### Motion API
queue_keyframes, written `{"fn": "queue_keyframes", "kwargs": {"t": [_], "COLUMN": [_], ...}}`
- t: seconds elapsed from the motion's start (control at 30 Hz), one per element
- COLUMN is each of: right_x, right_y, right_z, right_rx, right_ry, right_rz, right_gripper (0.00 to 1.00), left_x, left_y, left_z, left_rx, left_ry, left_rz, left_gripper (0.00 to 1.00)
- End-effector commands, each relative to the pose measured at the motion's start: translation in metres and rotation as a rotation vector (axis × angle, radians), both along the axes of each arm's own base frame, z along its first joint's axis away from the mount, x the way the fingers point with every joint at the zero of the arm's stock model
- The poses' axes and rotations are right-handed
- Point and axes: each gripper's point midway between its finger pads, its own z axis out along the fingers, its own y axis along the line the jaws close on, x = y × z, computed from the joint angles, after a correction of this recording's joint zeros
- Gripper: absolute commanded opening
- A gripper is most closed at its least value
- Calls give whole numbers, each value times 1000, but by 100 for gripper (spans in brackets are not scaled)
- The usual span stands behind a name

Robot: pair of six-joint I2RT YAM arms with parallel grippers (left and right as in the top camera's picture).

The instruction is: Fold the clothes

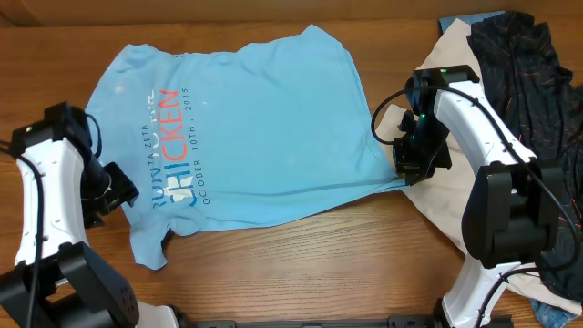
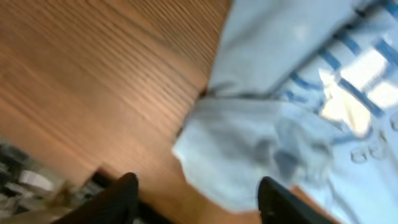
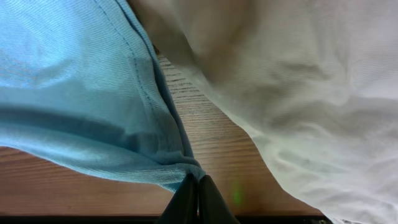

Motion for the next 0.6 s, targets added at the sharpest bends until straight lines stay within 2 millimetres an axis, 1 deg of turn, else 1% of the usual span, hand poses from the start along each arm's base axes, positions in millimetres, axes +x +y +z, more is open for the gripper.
{"fn": "queue_keyframes", "kwargs": {"t": [0.0,0.23,0.4,0.5,0.57], "right_x": [1,1,1,1,1], "right_y": [-2,-2,-2,-2,-2], "right_z": [7,7,7,7,7], "right_rx": [3,3,3,3,3], "right_ry": [-29,-29,-28,-28,-28], "right_rz": [-2,-2,-2,-2,-2], "right_gripper": [4,4,4,4,4], "left_x": [-8,-5,-2,3,6], "left_y": [-4,-10,-9,-15,-18], "left_z": [-24,-71,-89,-101,-107], "left_rx": [-51,-78,-64,-86,-102], "left_ry": [-10,-55,-93,-142,-172], "left_rz": [41,4,3,-8,-19], "left_gripper": [67,69,66,65,63]}}
